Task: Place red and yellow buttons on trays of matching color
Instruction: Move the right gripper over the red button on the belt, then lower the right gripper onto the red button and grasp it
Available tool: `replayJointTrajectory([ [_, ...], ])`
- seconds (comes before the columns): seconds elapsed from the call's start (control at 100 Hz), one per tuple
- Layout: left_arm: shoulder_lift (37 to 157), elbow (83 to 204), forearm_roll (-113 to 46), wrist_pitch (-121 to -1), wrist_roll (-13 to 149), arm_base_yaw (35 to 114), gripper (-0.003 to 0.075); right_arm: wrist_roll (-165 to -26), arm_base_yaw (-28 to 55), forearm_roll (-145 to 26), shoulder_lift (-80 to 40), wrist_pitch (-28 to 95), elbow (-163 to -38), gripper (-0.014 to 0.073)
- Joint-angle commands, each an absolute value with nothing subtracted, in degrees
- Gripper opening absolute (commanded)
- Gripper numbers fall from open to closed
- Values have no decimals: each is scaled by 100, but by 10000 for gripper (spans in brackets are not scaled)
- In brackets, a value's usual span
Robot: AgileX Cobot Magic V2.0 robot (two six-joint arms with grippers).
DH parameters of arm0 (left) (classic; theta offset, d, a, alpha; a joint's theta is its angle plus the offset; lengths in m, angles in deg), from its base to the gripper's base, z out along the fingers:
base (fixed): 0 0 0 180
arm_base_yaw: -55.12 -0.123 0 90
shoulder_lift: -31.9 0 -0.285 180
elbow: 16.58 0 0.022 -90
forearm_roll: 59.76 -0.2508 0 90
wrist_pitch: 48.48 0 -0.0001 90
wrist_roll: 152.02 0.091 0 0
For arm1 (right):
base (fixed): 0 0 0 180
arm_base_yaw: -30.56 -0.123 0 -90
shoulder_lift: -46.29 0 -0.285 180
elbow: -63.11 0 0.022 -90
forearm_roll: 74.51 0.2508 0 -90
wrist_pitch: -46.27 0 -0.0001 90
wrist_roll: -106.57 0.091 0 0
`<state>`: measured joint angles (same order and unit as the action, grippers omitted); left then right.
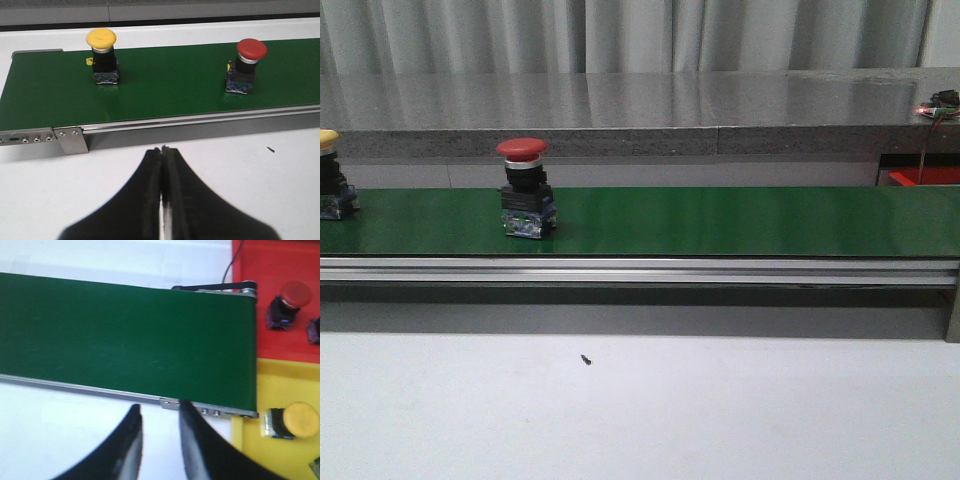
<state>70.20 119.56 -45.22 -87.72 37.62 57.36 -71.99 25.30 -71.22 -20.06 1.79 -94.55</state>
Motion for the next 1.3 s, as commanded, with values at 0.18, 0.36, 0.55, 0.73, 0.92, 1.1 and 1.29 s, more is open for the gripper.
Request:
replayJointTrajectory([
  [0.18,7036,12099,-4441,-8407,3765,5778,-20,-7285,1725,-7020,-3304,-253,-10964,612],
  [0.36,7036,12099,-4441,-8407,3765,5778,-19,-7379,1165,-7020,-4218,-691,-12156,612],
  [0.55,7036,12099,-4441,-8407,3765,5778,-20,-8028,563,-7009,-5082,-1025,-13282,612],
  [0.73,7036,12099,-4441,-8407,3765,5778,-20,-8810,217,-6745,-5908,-1778,-14213,612],
  [0.92,7036,12099,-4441,-8407,3765,5778,-20,-9545,51,-6207,-6509,-2006,-14740,612],
  [1.1,7036,12099,-4441,-8407,3765,5778,-20,-9816,51,-6142,-6789,-1780,-14832,612],
  [1.29,7036,12099,-4441,-8407,3765,5778,-20,-9937,51,-6127,-7070,-1566,-14832,612],
])
